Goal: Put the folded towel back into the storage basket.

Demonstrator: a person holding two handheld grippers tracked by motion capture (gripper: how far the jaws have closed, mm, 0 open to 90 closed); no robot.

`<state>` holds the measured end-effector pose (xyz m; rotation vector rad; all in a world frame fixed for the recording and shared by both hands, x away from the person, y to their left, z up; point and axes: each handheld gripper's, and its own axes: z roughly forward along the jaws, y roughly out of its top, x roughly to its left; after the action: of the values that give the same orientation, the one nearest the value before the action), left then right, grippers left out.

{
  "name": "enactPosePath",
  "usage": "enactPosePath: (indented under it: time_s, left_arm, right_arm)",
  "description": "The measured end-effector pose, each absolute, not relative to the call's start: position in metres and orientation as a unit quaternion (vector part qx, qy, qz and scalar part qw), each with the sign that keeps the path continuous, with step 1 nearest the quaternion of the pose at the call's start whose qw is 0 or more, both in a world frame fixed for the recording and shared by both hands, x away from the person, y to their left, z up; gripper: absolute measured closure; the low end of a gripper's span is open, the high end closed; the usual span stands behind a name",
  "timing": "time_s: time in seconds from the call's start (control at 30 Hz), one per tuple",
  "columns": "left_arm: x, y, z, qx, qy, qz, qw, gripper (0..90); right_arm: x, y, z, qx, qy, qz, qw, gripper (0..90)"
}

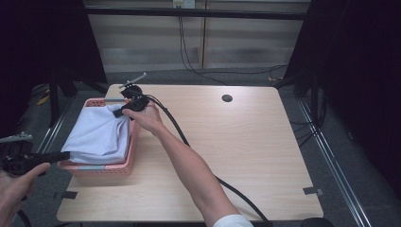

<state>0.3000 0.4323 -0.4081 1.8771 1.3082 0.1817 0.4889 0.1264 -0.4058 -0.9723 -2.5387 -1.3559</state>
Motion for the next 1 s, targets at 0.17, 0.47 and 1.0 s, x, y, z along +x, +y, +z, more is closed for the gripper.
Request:
enactPosePath:
  time_s: [0.17, 0.47, 1.0]
  left_arm:
    - [0.305, 0.427, -0.411, 0.748, 0.524, 0.077, 0.401, 79.2]
    - [0.312, 0.422, -0.417, 0.749, 0.532, 0.080, 0.386, 75.8]
    - [0.300, 0.397, -0.404, 0.737, 0.524, 0.097, 0.417, 52.0]
  right_arm:
    - [0.492, 0.125, -0.412, -0.322, -0.835, -0.444, 0.047, 70.9]
    - [0.498, 0.128, -0.426, -0.330, -0.836, -0.435, 0.044, 67.0]
    - [0.495, 0.107, -0.414, -0.317, -0.827, -0.463, 0.040, 35.4]
